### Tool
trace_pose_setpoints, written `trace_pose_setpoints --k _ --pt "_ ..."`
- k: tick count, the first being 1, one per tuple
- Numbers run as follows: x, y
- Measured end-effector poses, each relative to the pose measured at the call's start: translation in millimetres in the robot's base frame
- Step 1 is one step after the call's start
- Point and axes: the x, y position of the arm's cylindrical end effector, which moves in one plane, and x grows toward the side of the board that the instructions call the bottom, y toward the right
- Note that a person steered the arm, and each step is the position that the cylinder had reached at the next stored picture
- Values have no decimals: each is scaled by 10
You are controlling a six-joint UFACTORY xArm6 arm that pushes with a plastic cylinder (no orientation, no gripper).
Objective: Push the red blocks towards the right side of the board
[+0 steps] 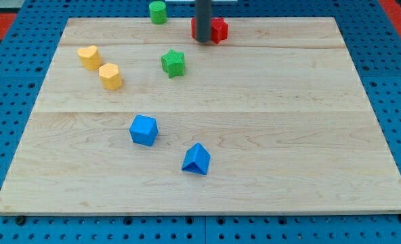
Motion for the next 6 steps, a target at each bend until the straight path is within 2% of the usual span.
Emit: trace_pose_setpoints --k 1,2,3,5,6 --pt "175 -758" --pt "-149 -540" --pt "-390 -560" --pt "-402 691" --pt "236 692"
